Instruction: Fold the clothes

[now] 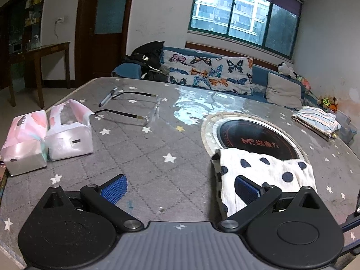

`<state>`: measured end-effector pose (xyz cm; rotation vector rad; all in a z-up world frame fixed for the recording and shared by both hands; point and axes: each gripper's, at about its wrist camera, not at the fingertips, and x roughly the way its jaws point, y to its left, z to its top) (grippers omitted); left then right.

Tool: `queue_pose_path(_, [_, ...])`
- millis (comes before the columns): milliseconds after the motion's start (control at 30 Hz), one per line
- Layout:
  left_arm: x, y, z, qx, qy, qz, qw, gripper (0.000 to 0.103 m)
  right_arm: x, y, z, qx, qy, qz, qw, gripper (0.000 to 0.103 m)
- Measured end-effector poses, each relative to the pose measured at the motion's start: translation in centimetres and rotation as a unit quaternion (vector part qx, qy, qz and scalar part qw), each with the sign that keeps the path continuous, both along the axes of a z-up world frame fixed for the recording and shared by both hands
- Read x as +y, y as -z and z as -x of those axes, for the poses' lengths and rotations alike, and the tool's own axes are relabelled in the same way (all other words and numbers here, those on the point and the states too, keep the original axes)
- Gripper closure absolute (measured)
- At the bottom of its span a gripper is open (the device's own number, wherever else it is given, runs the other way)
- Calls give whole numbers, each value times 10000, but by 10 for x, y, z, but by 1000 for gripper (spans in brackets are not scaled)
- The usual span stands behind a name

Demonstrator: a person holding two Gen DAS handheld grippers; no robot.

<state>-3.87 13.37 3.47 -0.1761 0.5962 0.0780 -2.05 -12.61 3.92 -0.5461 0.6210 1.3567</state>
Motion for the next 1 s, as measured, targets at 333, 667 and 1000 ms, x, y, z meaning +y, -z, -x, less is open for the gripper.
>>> queue_pose_path(333, [-38,3,2,103,589,-228,9979,0,-8,9,-4,295,-156,172,9993,75])
queue_pose_path(667, [-63,-9,8,-265,743,-428,9960,0,-15,-3,-52,383,920,-241,9947,73])
queue_pose_path(1000, [-101,0,18,-319,1944,-187,9802,29,-12,18,-121,323,2327,-418,9711,71])
